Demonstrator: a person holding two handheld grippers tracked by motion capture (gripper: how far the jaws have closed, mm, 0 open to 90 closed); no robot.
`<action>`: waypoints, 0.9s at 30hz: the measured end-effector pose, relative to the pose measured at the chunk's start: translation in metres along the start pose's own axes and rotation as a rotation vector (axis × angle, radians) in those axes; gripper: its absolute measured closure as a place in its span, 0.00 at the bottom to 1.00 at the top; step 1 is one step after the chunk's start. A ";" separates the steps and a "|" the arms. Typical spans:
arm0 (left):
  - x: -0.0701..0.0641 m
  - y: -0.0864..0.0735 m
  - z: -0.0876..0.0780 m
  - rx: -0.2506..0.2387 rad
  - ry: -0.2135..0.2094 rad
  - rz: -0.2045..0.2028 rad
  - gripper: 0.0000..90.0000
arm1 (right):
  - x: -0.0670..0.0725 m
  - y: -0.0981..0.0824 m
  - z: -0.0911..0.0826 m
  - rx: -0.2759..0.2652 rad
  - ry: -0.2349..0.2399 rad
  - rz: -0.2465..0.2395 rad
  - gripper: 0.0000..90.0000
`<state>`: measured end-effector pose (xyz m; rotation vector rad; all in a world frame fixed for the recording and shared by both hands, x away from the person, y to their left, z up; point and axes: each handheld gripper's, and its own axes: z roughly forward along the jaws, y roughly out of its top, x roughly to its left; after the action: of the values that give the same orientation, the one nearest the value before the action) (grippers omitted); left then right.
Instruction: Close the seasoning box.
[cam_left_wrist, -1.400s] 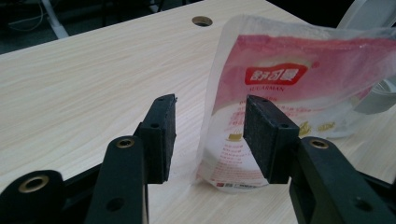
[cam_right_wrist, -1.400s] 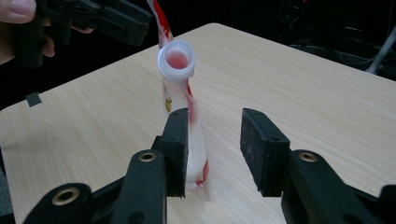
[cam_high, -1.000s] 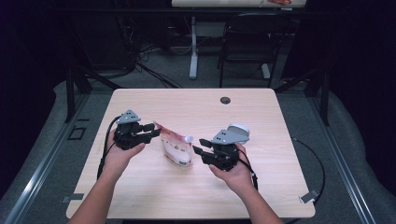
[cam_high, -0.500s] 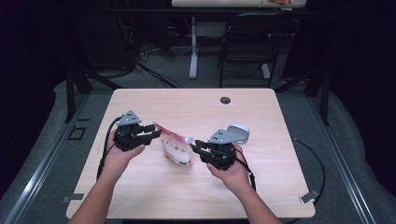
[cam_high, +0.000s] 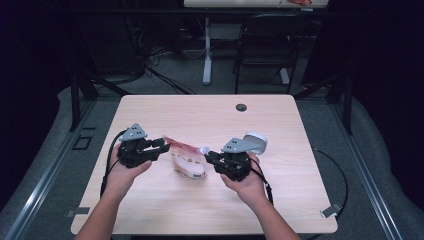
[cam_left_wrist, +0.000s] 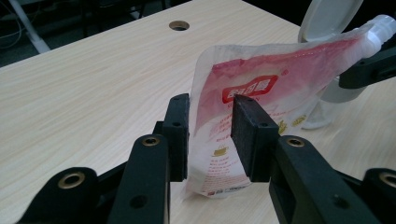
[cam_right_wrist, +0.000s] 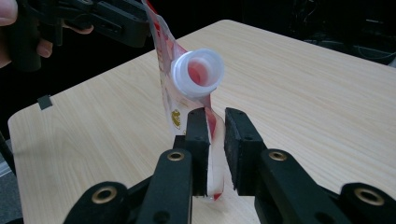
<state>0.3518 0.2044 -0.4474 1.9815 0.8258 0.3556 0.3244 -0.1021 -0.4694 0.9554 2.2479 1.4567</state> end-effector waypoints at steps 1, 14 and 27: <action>0.000 -0.001 -0.001 0.000 -0.001 0.000 0.76 | 0.000 0.000 0.001 0.004 -0.002 -0.002 0.89; -0.004 -0.006 -0.007 -0.005 0.046 0.005 0.92 | -0.002 0.001 0.005 -0.001 -0.011 0.014 0.90; -0.007 -0.007 -0.009 -0.009 0.042 -0.004 1.00 | -0.004 0.002 0.004 0.009 -0.007 0.023 0.92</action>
<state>0.3394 0.2079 -0.4484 1.9695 0.8535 0.3986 0.3301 -0.1013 -0.4701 0.9907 2.2471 1.4515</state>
